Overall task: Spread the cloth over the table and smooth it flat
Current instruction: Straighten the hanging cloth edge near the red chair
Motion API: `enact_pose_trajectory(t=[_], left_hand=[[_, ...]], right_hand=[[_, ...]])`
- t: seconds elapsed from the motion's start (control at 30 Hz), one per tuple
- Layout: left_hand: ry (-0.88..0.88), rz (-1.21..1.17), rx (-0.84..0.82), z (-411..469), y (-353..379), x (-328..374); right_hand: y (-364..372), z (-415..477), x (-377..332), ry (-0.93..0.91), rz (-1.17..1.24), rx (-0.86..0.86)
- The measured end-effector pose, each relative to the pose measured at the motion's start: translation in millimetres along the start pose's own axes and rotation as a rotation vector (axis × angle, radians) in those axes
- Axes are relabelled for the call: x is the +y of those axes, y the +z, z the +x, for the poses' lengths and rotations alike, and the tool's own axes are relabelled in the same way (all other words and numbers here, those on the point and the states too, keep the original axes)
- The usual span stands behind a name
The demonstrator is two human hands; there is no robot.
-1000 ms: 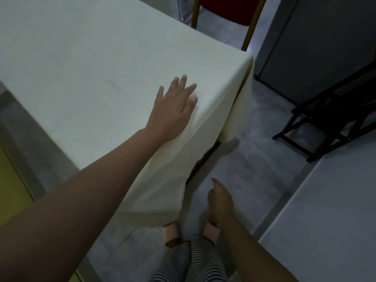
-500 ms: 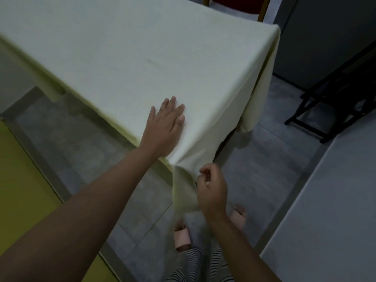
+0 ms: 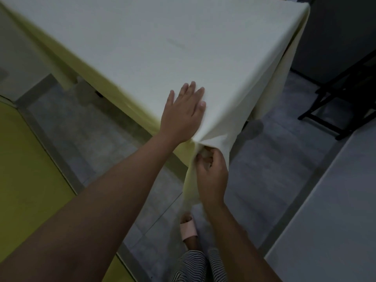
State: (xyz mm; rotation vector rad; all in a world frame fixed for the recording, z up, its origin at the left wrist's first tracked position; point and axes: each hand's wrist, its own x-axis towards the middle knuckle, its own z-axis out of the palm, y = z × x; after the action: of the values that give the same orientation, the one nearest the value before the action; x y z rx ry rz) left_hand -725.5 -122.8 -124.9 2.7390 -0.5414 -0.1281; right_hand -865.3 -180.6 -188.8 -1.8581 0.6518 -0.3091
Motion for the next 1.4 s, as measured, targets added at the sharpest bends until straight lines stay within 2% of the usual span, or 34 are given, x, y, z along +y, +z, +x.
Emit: enact_pose_trajectory(t=[0.07,0.27,0.37,0.47,0.53,0.6,0.67,0.73,0.93,1.1,1.2,1.4], left_hand=[[-0.003,0.011,0.01,0.1,1.3,-0.6],[-0.01,0.028,0.02,0.3,2.1,-1.5],[-0.004,0.019,0.02,-0.8,2.4,-0.8],[-0.006,0.025,0.02,-0.6,1.4,-1.1],[-0.004,0.035,0.016,-0.1,0.7,-1.1],[-0.003,0.038,0.013,-0.5,0.7,-0.8],[-0.005,0.031,0.024,-1.5,0.8,-0.2],[-0.007,0.018,0.03,-1.9,0.4,-0.1],[-0.009,0.01,0.044,-1.2,1.5,0.4],[-0.012,0.009,0.047,-0.7,2.3,-1.5],[-0.013,0.006,0.044,-0.8,3.0,-1.4],[-0.019,-0.005,0.04,-1.7,1.1,-0.6]], right_hand=[[2.3,-3.5,3.1,-0.011,-0.015,-0.026],[8.3,-3.3,-0.3,-0.031,-0.024,0.054],[-3.5,-23.7,-1.0,-0.13,-0.082,0.045],[-26.9,-33.2,-1.9,-0.123,-0.04,0.029],[-41.8,-24.5,-1.3,-0.079,-0.036,-0.065],[-53.7,-9.0,-0.4,-0.045,-0.05,-0.233],[-59.8,7.5,0.3,-0.054,-0.069,-0.377],[-62.5,18.3,2.0,-0.084,-0.096,-0.445],[-66.6,16.1,-1.0,-0.18,-0.227,-0.534],[-67.6,23.5,-1.7,-0.278,-0.491,-0.458],[-76.3,22.7,1.8,-0.309,-0.567,-0.445],[-82.7,20.0,13.8,-0.29,-0.596,-0.582]])
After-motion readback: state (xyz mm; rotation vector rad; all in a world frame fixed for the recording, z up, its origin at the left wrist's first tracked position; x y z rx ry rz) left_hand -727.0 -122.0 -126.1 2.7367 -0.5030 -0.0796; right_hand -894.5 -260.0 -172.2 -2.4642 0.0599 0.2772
